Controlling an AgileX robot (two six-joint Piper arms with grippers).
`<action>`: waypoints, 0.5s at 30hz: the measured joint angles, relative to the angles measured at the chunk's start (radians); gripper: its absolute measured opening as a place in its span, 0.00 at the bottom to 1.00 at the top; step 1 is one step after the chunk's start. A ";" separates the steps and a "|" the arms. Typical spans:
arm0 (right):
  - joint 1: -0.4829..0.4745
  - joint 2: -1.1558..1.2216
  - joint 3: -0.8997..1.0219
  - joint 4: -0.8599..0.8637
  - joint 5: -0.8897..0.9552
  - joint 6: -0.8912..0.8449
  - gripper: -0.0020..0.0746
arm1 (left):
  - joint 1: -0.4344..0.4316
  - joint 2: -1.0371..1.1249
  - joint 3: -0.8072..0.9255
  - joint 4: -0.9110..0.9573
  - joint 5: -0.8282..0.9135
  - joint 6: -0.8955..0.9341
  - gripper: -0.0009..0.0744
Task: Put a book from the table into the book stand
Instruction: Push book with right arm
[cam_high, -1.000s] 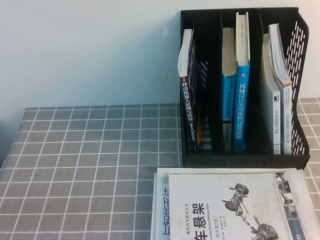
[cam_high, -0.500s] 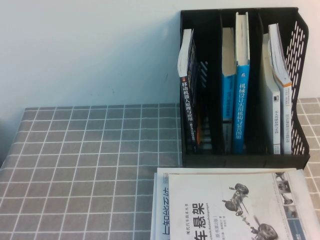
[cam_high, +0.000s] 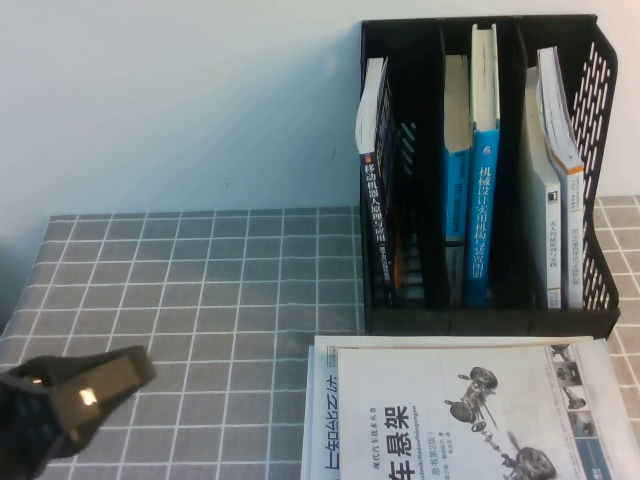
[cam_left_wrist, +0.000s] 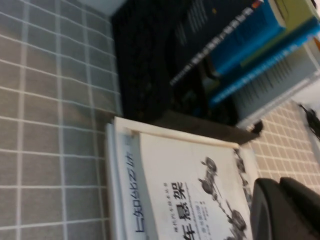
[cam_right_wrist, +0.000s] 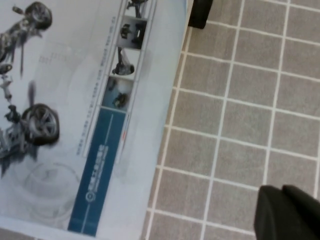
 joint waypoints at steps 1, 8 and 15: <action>0.000 0.043 0.000 0.004 -0.030 -0.003 0.02 | 0.000 0.028 0.000 -0.053 0.020 0.052 0.01; 0.000 0.314 -0.002 0.021 -0.200 -0.007 0.02 | 0.000 0.172 0.000 -0.145 0.077 0.249 0.01; 0.004 0.506 -0.002 0.116 -0.302 -0.041 0.02 | 0.000 0.230 0.000 -0.149 0.091 0.271 0.01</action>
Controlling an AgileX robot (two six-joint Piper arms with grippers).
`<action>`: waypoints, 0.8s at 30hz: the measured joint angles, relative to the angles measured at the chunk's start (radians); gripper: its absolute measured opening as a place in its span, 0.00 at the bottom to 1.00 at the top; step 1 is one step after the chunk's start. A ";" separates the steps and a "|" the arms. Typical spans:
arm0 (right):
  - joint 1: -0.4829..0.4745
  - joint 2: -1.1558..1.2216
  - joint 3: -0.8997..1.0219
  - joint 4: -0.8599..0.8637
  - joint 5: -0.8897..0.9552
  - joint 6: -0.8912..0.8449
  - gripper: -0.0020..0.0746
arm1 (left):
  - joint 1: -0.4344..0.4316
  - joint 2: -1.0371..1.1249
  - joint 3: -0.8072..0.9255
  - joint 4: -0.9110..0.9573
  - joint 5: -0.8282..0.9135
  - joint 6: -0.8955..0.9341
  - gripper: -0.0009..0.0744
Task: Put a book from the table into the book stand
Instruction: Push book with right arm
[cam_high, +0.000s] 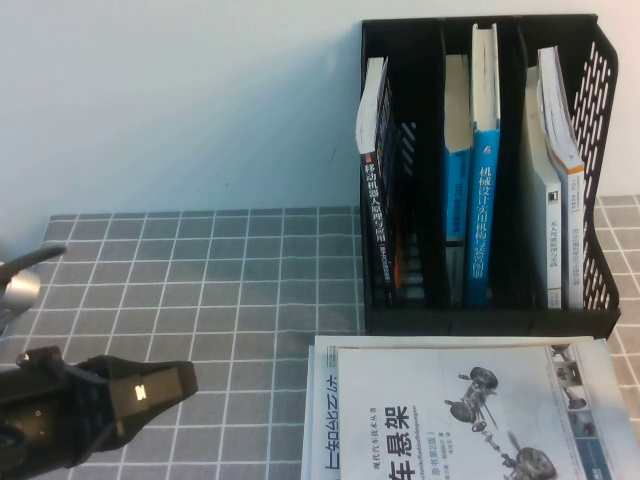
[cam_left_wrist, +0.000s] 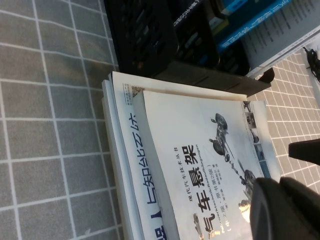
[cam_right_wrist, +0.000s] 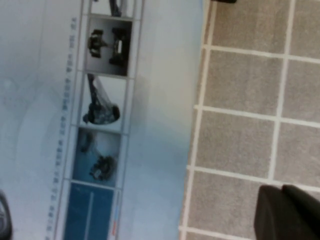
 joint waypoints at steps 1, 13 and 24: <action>0.004 0.020 0.000 0.022 -0.010 -0.014 0.02 | 0.000 0.002 0.000 -0.002 0.000 0.002 0.01; 0.109 0.105 -0.005 0.306 -0.052 -0.173 0.02 | 0.000 0.004 0.000 -0.016 -0.036 0.010 0.01; 0.234 0.178 -0.005 0.549 -0.120 -0.321 0.02 | 0.000 0.052 0.000 -0.044 -0.028 -0.023 0.28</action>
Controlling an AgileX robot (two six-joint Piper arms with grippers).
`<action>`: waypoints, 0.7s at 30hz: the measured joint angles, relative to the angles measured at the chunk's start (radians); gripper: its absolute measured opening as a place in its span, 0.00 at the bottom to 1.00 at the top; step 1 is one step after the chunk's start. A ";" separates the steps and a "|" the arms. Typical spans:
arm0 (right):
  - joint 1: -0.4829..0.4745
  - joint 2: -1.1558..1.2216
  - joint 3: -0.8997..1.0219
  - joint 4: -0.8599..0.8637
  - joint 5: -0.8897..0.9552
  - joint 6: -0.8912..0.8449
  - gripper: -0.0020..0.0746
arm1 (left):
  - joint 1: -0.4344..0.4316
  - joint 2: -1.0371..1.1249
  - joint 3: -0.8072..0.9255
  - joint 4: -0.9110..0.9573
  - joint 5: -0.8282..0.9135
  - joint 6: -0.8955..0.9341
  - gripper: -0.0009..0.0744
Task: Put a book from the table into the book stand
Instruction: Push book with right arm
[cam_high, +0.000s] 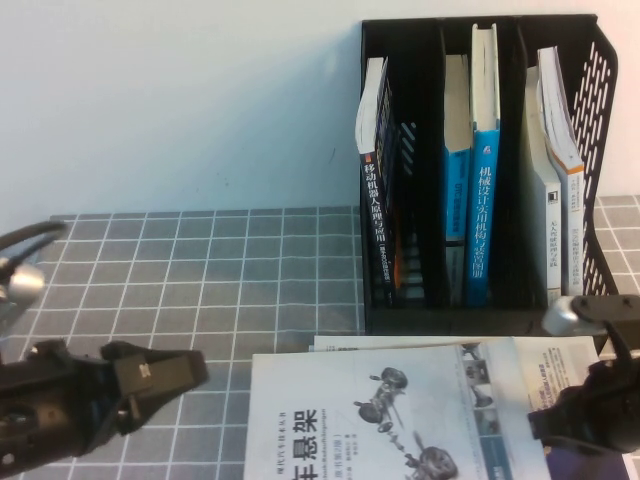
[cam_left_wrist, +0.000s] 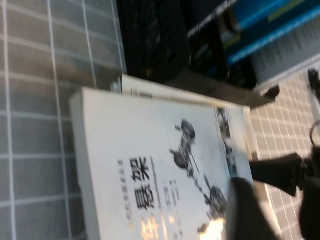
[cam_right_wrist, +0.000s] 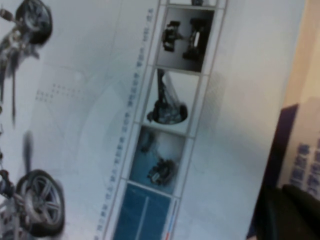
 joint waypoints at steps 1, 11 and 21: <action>0.012 0.013 -0.001 0.011 -0.009 -0.009 0.02 | 0.000 0.020 0.000 -0.002 0.013 0.005 0.35; 0.078 0.053 -0.015 0.105 -0.064 -0.082 0.02 | 0.000 0.283 0.000 -0.006 0.042 0.038 0.81; 0.080 0.055 -0.015 0.117 -0.066 -0.099 0.02 | 0.133 0.539 0.000 -0.124 0.196 0.259 0.82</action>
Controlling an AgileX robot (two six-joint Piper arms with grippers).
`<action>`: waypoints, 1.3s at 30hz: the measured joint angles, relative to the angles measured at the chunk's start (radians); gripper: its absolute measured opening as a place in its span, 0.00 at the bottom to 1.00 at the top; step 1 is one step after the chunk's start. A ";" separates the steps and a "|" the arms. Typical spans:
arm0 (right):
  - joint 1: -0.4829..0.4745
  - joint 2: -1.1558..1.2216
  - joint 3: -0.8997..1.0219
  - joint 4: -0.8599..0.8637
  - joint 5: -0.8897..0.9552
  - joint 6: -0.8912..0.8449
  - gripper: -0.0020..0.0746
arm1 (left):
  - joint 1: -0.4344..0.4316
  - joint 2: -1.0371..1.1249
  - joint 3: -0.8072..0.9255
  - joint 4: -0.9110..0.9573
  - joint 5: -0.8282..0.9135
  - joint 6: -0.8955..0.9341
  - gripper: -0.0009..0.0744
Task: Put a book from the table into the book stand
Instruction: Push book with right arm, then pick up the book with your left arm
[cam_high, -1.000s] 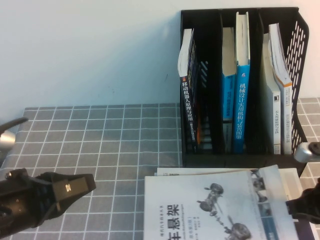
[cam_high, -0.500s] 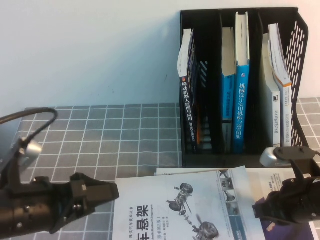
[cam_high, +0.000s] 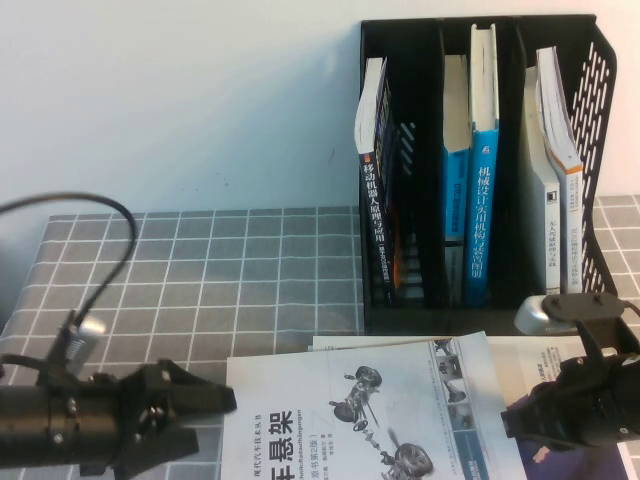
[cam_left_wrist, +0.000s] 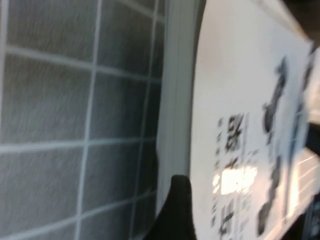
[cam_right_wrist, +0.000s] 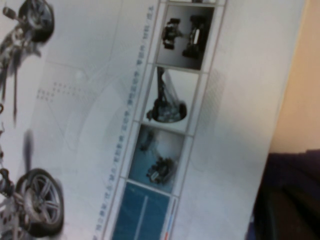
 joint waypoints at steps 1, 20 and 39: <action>0.000 0.000 0.000 0.000 0.000 0.000 0.02 | 0.017 0.021 -0.002 -0.025 0.021 0.026 0.82; 0.000 0.000 0.000 0.010 -0.004 -0.008 0.02 | 0.045 0.358 -0.011 -0.213 0.179 0.208 0.82; 0.000 -0.003 -0.002 0.016 -0.010 -0.050 0.02 | -0.083 0.367 -0.013 -0.243 0.172 0.282 0.16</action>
